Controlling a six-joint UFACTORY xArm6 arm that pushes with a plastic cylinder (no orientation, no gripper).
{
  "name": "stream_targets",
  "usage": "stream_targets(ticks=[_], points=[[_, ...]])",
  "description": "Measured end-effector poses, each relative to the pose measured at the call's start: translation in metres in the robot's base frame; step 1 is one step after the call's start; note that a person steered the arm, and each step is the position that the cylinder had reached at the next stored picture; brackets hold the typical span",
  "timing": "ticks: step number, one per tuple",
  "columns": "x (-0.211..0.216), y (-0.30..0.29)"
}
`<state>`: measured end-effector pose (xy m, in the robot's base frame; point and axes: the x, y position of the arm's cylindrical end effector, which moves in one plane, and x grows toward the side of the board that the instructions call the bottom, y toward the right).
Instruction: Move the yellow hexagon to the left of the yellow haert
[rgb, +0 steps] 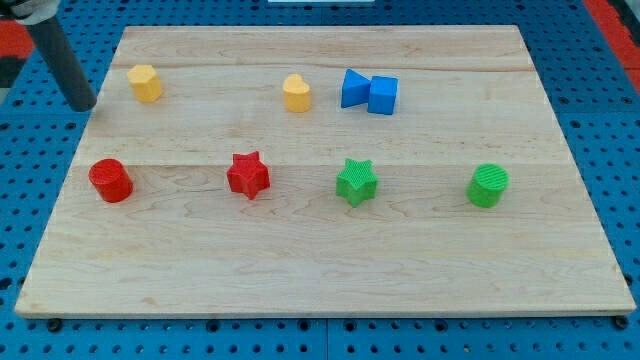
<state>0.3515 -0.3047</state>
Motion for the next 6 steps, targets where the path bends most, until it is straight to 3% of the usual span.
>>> stream_targets(ticks=[1, 2, 4, 5, 6], points=[[-0.004, 0.001], [-0.038, 0.005], [-0.048, 0.131], [-0.044, 0.159], [-0.041, 0.128]])
